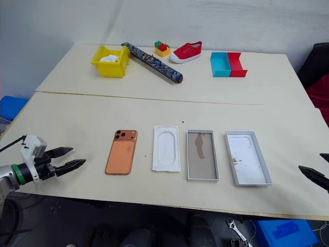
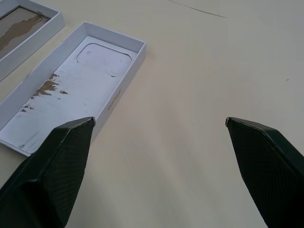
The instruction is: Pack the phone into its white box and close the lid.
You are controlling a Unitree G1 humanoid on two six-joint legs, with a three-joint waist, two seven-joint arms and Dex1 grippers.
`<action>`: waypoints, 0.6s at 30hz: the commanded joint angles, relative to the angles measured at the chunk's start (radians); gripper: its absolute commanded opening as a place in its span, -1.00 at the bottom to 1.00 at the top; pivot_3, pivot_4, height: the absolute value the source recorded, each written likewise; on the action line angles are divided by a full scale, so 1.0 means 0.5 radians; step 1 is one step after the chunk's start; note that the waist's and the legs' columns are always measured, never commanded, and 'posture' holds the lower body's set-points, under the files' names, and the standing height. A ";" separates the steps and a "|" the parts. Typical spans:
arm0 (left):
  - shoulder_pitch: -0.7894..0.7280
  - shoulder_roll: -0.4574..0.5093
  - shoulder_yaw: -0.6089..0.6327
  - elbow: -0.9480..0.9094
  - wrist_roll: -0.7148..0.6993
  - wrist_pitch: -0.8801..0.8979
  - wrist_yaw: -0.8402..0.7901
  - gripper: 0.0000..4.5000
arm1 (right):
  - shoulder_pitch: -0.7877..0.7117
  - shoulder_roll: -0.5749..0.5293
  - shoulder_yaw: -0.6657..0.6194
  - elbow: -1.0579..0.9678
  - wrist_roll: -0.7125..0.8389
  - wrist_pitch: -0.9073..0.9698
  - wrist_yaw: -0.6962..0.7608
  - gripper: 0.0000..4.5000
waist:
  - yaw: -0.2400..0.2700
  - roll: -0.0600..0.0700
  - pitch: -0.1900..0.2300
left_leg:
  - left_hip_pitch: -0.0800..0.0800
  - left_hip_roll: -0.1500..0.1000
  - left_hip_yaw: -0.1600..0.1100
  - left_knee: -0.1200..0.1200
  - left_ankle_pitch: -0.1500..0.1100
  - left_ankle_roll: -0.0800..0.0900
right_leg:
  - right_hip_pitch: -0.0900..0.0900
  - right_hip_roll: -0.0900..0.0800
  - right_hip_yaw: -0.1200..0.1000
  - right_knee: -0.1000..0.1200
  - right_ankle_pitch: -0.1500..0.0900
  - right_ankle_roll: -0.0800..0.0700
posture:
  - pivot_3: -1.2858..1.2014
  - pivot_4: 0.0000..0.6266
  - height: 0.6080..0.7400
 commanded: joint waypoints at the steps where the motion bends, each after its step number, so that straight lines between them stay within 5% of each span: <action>1: -0.012 0.019 0.017 -0.032 -0.002 -0.062 -0.020 1.00 | -0.005 0.014 -0.059 -0.087 0.020 0.020 -0.035 1.00 | 0.000 0.000 0.000 | 0.000 0.000 0.000 0.000 0.000 0.000 | 0.000 0.000 0.000 0.000 0.000 0.000 | 0.03 -0.52 1.00; 18: -0.081 -0.004 -0.057 0.063 0.104 -0.168 0.061 1.00 | -0.013 0.033 -0.047 -0.237 0.020 0.143 -0.131 1.00 | 0.003 0.000 0.000 | 0.000 0.000 0.000 0.000 0.000 0.000 | 0.000 0.000 -0.001 0.002 0.000 0.000 | 0.03 -0.52 1.00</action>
